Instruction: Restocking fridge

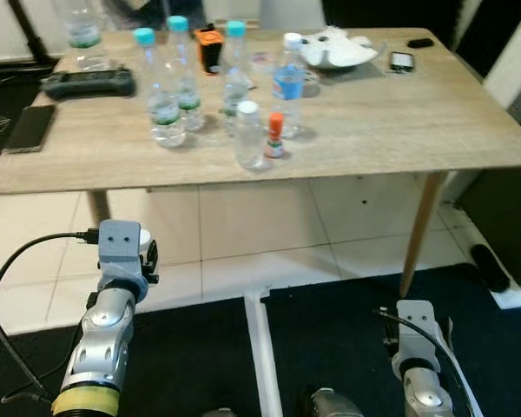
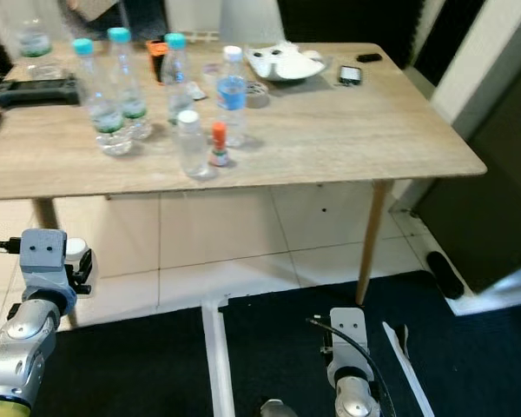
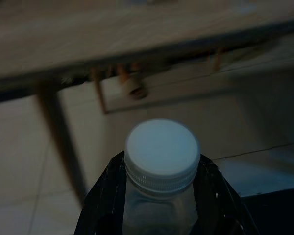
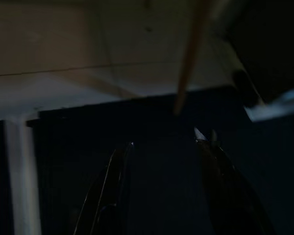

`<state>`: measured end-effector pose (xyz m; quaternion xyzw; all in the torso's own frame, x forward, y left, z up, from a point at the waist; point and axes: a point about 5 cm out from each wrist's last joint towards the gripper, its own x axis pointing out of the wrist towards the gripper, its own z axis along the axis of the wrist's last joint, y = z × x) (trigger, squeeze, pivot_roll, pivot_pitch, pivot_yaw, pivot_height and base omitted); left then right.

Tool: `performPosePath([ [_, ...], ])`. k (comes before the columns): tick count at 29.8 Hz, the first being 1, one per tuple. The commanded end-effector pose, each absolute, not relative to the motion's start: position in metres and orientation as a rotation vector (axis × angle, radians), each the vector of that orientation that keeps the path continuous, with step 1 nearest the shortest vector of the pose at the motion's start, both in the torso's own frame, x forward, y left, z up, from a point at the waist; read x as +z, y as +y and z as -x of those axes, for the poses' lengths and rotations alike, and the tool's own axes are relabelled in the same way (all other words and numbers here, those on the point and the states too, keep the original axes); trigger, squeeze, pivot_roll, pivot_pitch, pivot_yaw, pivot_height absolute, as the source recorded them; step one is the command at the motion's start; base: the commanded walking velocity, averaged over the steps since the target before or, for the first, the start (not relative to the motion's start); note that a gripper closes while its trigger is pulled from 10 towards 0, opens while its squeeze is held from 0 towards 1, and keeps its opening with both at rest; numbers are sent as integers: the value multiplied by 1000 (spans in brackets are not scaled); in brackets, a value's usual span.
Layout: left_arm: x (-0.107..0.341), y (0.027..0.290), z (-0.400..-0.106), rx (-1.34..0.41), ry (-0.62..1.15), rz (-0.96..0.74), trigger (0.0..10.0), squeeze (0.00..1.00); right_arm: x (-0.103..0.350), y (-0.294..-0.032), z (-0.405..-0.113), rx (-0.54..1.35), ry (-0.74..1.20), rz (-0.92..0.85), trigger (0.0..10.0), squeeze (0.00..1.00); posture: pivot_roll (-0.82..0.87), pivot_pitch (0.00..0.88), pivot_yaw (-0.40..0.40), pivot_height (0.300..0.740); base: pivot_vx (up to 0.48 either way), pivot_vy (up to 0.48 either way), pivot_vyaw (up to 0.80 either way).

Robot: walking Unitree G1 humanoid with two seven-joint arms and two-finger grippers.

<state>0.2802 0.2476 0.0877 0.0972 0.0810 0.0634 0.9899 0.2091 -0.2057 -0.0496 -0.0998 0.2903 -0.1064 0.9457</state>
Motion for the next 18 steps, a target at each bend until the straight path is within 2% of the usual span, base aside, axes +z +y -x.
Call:
performPosePath([
  [1, 83, 246, -279, 120, 168, -202, 10000, 0, -52, -210, -205, -234, 598, 206, 10000, 0, 36, 75, -17, 740, 0, 0, -800],
  [18, 81, 243, -283, 109, 165, -203, 10000, 0, -53, -210, -206, -234, 602, 204, 10000, 0, 36, 77, -12, 740, 0, 0, -798],
])
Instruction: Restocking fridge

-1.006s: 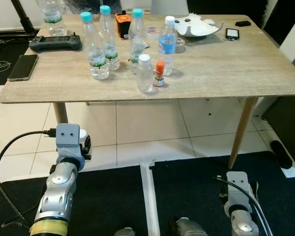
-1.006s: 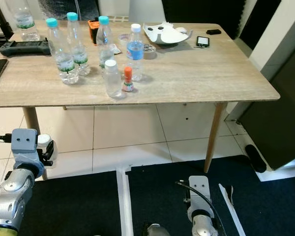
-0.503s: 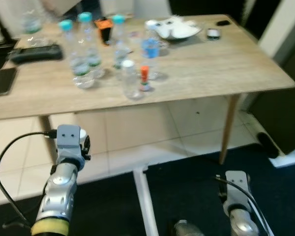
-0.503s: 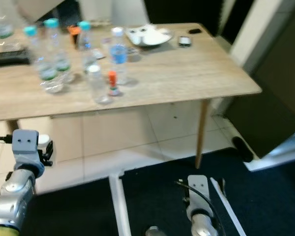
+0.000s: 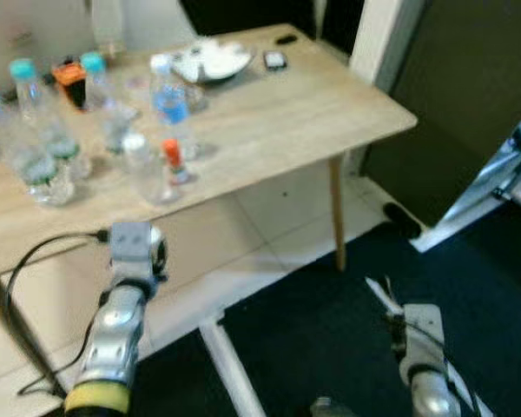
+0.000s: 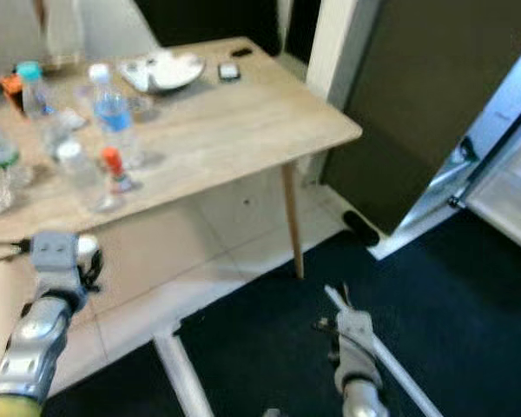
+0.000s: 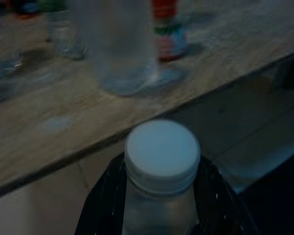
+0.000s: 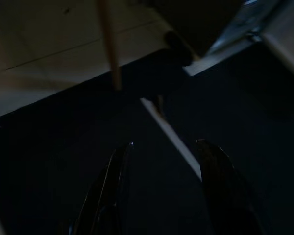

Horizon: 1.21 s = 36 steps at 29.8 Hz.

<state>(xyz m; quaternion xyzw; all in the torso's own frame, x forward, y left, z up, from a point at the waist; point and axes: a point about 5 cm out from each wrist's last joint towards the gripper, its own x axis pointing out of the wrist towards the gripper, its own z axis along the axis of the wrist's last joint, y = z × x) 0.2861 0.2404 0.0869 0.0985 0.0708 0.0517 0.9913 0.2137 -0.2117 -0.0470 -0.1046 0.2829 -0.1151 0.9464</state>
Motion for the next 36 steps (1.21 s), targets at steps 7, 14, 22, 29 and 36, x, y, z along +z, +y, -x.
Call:
performPosePath([
  [7, 78, 243, -281, 101, 170, -205, 10000, 0, -54, -210, -204, -234, 609, 206, 10000, 0, 34, 74, -10, 740, 0, 0, -788],
  [14, 75, 242, -281, 94, 178, -206, 10000, 0, -55, -210, -203, -234, 612, 208, 10000, 0, 32, 68, -9, 740, 0, 0, -788],
  [22, 73, 241, -283, 89, 183, -203, 10000, 0, -55, -210, -204, -234, 612, 209, 10000, 0, 29, 65, -11, 740, 0, 0, -788],
  [29, 72, 240, -283, 84, 186, -203, 10000, 0, -55, -209, -205, -232, 614, 209, 10000, 0, 35, 60, -13, 740, 0, 0, -788],
  [36, 72, 240, -285, 82, 181, -203, 10000, 0, -54, -208, -207, -230, 610, 209, 10000, 0, 37, 60, -14, 740, 0, 0, -788],
])
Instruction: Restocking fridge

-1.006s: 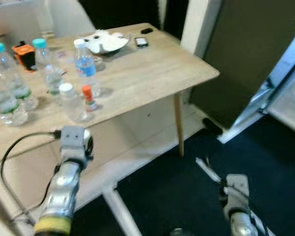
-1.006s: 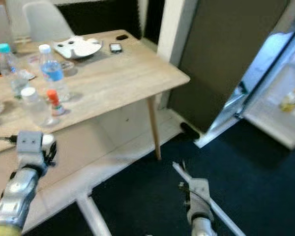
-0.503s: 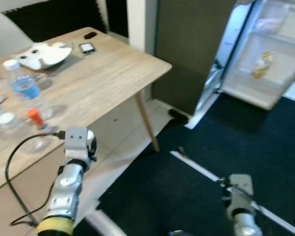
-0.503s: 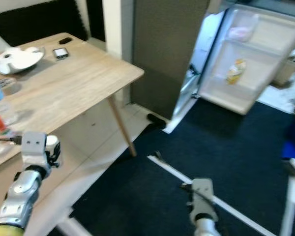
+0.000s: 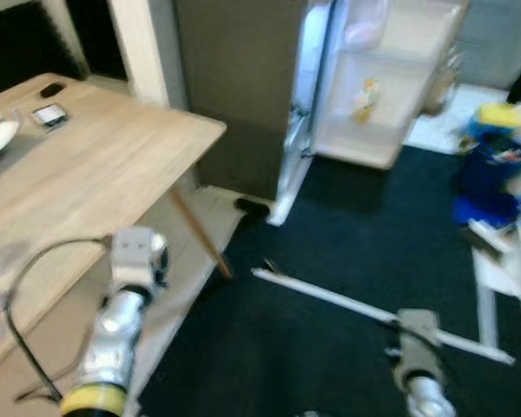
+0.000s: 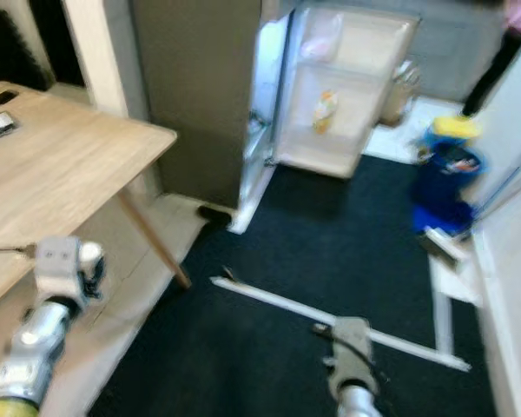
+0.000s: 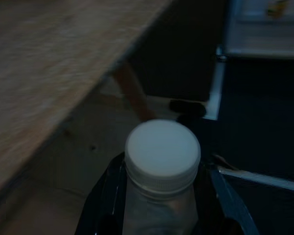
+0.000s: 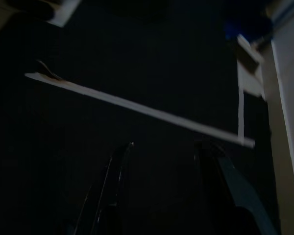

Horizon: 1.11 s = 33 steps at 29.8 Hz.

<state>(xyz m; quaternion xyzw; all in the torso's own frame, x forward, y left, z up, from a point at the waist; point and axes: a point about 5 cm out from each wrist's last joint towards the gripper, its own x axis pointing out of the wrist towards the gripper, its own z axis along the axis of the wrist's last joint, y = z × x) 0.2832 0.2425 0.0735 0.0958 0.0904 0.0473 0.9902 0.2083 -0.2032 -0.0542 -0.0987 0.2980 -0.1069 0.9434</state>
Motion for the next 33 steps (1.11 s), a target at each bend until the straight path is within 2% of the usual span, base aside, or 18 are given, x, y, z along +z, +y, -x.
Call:
performPosePath([
  [1, 72, 240, -285, 83, 182, -203, 10000, 0, -54, -207, -207, -229, 610, 209, 10000, 0, 37, 60, -14, 740, 0, 0, -788],
  [33, 63, 237, -280, 76, 201, -205, 10000, 0, -55, -206, -207, -220, 610, 216, 10000, 0, 38, 52, -17, 740, 0, 0, -788],
])
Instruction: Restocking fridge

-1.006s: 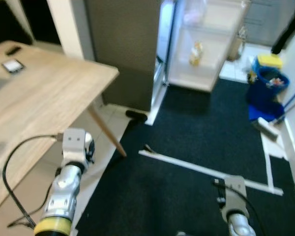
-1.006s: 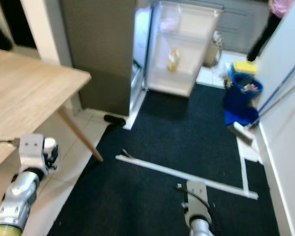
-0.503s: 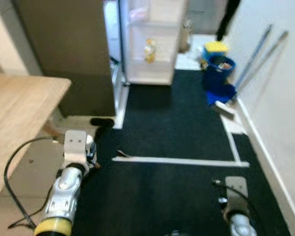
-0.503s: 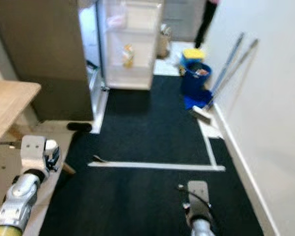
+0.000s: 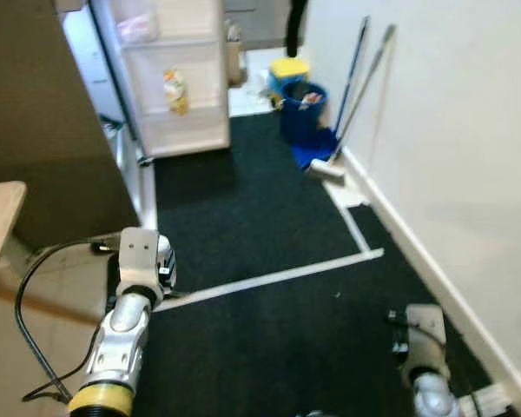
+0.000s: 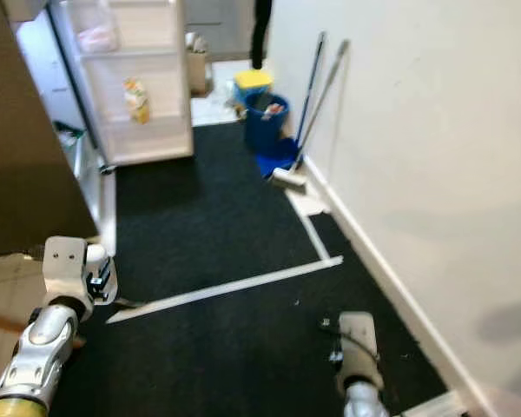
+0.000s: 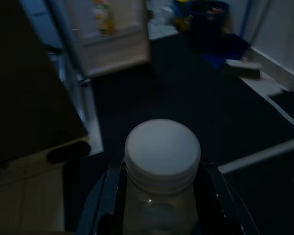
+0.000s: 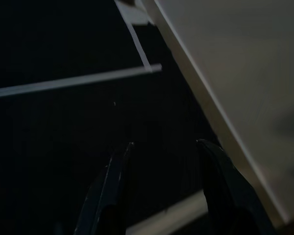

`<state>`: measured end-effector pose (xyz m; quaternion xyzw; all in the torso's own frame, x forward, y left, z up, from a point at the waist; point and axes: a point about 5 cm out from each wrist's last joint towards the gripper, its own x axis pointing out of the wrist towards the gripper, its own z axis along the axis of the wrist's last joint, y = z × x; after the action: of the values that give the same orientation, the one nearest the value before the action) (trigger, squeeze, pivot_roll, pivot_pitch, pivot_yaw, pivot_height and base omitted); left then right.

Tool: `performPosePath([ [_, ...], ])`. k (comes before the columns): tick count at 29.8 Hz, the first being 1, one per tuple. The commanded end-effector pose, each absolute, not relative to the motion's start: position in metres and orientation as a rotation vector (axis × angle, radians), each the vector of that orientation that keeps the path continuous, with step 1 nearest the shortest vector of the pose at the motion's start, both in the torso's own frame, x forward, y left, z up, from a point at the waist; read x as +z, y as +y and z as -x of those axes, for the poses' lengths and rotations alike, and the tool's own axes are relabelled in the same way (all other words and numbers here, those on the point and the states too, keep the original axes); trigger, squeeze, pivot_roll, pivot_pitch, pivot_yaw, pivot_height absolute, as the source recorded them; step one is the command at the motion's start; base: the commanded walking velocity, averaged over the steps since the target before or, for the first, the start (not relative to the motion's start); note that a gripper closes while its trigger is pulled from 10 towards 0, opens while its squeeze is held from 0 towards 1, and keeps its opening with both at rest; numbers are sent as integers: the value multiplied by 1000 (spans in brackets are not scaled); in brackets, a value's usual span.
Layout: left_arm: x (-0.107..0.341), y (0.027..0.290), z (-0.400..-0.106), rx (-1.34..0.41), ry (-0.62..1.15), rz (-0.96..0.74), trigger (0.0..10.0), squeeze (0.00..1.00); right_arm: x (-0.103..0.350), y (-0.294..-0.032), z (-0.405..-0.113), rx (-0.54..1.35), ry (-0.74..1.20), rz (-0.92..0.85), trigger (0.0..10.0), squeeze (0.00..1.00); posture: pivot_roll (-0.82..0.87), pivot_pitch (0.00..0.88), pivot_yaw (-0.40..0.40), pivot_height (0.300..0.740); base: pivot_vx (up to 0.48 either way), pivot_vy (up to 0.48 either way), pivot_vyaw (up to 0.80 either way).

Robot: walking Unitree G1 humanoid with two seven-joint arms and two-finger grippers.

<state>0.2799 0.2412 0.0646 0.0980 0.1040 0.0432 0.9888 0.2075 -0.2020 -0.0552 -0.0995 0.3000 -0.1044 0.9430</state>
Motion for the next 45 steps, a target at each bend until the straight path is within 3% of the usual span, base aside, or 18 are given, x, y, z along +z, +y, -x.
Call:
performPosePath([
  [1, 62, 237, -280, 75, 205, -203, 10000, 0, -55, -206, -207, -220, 611, 216, 10000, 0, 37, 53, -18, 740, 0, 0, -788],
  [7, 56, 240, -276, 93, 235, -178, 10000, 0, -55, -205, -207, -196, 606, 216, 10000, 0, 37, 58, -23, 740, 0, 0, -694],
  [45, 43, 243, -271, 78, 276, -221, 10000, 0, -55, -204, -206, -184, 604, 235, 10000, 0, 28, 46, -32, 740, 0, 0, 0],
])
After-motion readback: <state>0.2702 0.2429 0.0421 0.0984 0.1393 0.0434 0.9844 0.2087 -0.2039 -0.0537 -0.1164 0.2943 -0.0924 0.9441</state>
